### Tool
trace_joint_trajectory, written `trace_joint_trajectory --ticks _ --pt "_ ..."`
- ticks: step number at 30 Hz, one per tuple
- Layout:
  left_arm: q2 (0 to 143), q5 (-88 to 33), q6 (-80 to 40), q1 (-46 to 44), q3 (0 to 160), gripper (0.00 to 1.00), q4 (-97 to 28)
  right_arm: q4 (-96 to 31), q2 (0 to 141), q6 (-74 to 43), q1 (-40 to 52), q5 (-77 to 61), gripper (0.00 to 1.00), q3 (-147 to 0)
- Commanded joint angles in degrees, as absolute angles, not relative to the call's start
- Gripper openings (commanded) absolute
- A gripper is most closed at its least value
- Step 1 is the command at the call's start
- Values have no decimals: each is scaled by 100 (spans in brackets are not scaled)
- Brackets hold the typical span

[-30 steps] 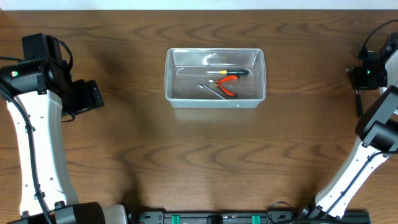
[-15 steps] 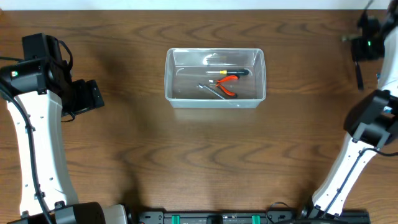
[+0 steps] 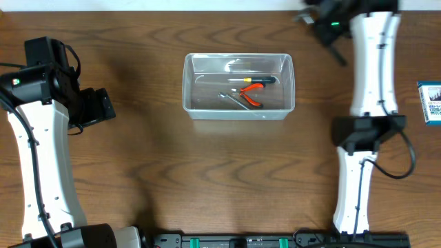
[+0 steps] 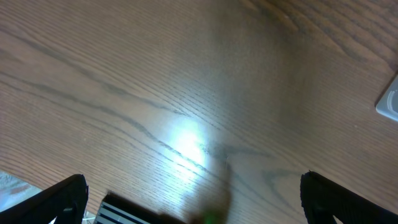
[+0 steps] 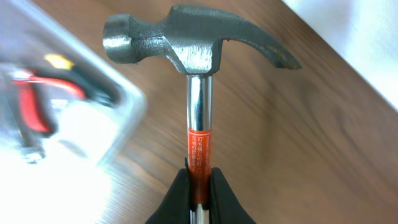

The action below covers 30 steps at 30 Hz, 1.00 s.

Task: Pack container
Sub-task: 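Lift the hammer and carry it left over the container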

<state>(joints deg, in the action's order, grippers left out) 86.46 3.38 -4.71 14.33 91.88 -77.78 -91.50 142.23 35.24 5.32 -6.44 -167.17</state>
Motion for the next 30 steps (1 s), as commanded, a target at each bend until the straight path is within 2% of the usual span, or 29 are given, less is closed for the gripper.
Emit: trace_joint_trajectory --ticks 1,6,12,21,30 --pt "8593 344 -504 1457 9314 98 -7797 -9164 14090 3948 1083 -797 1 -16831" --pt "8593 344 -504 1457 9314 98 -7795 -9174 14090 4265 1822 -749 1 -16831" --pt "8593 344 -504 1457 9314 98 -7797 -9172 14090 4488 2283 -764 1 -16811" --pt "8593 344 -504 1457 9314 98 -7776 -9223 14090 4657 2383 -1363 1 -16481" --pt "8593 344 -504 1457 9312 98 -7769 -9144 14090 4724 2388 -1396 1 -15727"
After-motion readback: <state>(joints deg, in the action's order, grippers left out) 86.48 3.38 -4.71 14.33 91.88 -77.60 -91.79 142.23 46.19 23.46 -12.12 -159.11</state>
